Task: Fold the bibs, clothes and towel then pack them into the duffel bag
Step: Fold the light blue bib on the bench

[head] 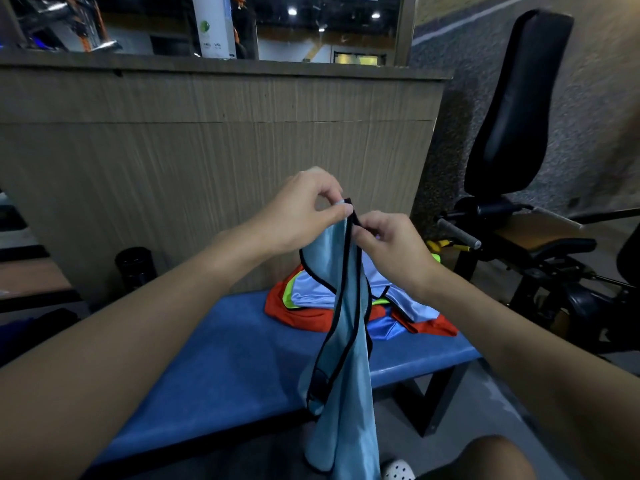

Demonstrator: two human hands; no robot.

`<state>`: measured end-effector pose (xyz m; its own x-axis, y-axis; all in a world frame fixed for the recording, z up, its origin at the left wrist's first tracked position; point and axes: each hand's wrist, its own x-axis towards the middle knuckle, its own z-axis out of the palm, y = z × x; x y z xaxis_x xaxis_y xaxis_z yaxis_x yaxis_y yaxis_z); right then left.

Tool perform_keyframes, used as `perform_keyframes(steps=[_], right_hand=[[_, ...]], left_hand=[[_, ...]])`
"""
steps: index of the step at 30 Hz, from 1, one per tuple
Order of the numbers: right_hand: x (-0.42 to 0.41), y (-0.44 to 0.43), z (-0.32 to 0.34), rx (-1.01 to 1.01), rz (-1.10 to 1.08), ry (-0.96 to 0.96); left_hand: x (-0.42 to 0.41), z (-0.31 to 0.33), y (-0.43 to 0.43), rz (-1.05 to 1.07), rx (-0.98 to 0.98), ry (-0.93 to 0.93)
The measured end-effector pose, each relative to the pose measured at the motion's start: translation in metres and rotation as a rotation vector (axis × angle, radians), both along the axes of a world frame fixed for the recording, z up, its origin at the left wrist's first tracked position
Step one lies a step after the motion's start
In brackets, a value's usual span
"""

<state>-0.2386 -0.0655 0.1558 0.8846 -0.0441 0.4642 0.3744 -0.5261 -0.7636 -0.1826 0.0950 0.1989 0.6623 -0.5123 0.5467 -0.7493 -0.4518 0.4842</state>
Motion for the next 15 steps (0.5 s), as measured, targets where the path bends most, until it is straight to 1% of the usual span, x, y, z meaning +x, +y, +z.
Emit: perform_keyframes(steps=[2,6,11,15], right_hand=[[0.000,0.001,0.000,-0.032,-0.036,-0.052],[-0.006,0.008,-0.006,0.038,-0.028,-0.051],[-0.003,0.014,-0.009,0.060,-0.122,-0.102],[-0.003,0.011,-0.009,0.149,-0.055,-0.054]], left_hand=[[-0.001,-0.003,-0.004,-0.022,-0.087,0.074],[0.002,-0.003,-0.008,0.017,-0.246,0.068],[-0.001,-0.001,-0.008,-0.017,-0.260,0.009],[0.004,-0.001,0.003,-0.025,-0.205,-0.012]])
